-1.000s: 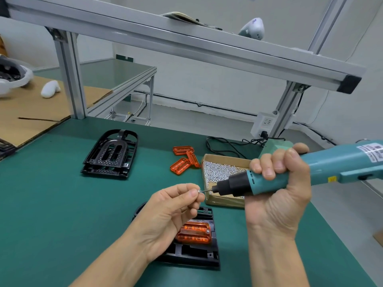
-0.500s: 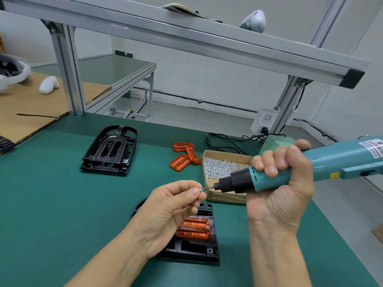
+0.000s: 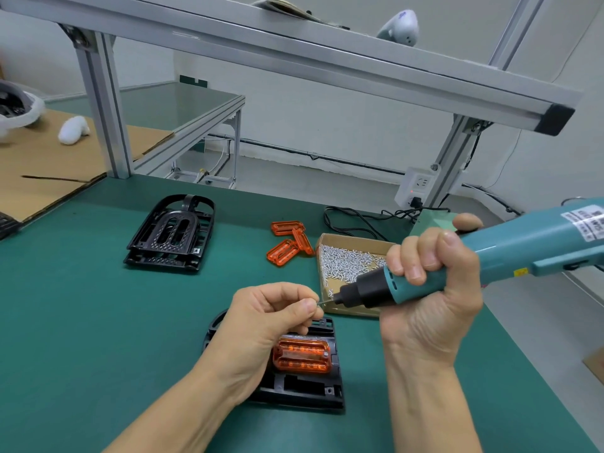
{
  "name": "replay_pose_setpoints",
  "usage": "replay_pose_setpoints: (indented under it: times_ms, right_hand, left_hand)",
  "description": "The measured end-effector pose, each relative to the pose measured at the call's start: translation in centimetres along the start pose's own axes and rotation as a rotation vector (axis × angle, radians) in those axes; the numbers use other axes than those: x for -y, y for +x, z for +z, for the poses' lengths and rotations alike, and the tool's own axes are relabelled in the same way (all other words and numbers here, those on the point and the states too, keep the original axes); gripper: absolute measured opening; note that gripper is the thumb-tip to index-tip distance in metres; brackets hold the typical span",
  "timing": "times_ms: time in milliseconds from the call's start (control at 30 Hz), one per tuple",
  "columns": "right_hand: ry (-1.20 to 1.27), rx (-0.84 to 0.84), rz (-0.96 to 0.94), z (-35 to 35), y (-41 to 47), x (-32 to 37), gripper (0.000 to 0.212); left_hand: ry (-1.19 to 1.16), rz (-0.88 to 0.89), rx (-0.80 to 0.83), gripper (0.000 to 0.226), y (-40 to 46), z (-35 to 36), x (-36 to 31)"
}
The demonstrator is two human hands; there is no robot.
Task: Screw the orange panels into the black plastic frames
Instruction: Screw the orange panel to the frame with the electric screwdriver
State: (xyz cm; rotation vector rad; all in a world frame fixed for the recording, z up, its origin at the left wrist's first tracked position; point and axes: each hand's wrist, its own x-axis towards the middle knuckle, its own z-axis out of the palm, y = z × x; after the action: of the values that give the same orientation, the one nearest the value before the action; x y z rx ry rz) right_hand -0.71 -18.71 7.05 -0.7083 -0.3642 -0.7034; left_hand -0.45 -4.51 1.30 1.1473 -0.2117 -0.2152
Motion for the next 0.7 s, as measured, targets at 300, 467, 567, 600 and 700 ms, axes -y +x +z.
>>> replay_pose_setpoints:
  times_ms: [300,467,567,600,700]
  right_hand:
    - [0.018,-0.013,0.037,0.2,0.4,0.2,0.017]
    - [-0.036,0.064,0.111,0.0,0.4,-0.3,0.019]
    - [-0.106,0.117,0.205,-0.1,-0.3,-1.4,0.021]
    - [-0.13,0.131,0.231,-0.1,-0.5,-1.8,0.021]
    - [-0.199,0.154,0.293,-0.1,-1.2,-3.1,0.021]
  left_hand:
    - [0.135,0.011,0.029,0.025,-0.1,-0.9,-0.9]
    - [0.517,0.106,-0.239,0.015,0.9,-3.5,-2.0]
    - [0.908,0.031,-0.27,0.016,1.1,-4.4,-1.9]
    - [0.988,-0.022,-0.246,0.018,1.2,-4.6,-1.7]
    - [1.096,-0.147,-0.17,0.025,1.4,-4.8,-1.2]
